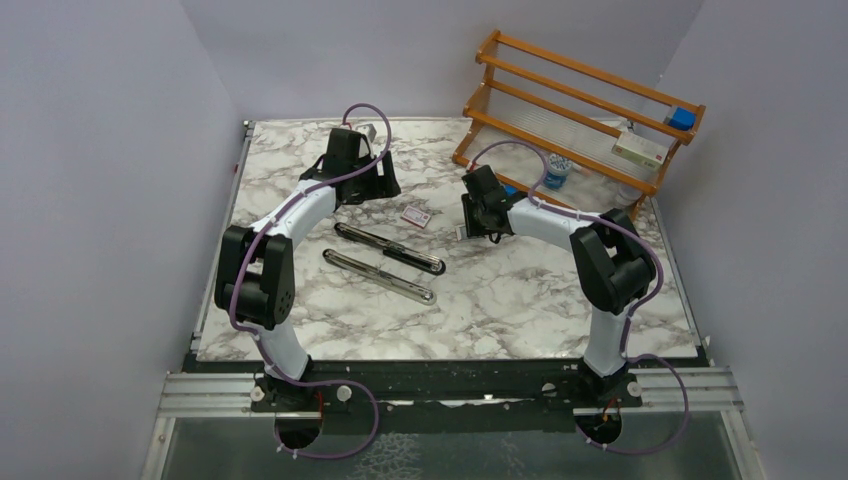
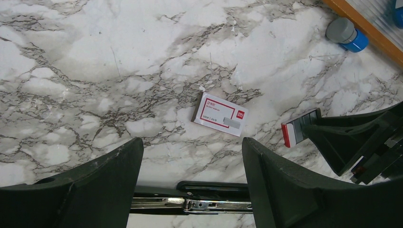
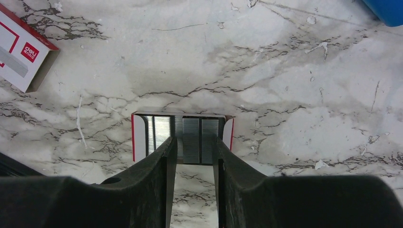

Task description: Load the staples into the stapler

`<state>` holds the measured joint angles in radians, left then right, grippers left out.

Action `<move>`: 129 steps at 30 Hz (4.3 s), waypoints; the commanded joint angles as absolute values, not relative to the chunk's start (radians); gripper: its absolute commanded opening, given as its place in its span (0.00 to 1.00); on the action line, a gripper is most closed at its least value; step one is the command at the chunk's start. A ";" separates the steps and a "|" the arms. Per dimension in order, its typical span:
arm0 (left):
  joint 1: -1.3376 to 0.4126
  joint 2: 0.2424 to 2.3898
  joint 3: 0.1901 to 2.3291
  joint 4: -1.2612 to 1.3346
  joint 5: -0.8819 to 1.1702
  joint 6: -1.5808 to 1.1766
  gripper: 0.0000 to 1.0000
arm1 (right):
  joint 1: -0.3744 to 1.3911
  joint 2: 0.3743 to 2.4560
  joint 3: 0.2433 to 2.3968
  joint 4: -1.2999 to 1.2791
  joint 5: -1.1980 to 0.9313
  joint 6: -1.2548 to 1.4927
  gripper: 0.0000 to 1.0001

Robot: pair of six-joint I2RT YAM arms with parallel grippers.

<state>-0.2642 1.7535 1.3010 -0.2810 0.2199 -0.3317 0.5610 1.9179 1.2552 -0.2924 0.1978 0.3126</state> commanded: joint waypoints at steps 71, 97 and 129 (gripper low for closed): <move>-0.269 1.771 1.318 -0.289 0.217 -0.322 0.79 | 0.533 1.868 1.195 -0.291 0.299 0.327 0.35; -0.269 1.774 1.318 -0.289 0.218 -0.321 0.78 | 0.512 1.858 1.159 -0.223 0.074 0.287 0.38; -0.512 1.838 1.379 -0.278 0.228 -0.336 0.78 | 0.474 1.738 1.063 -0.167 0.168 0.323 0.42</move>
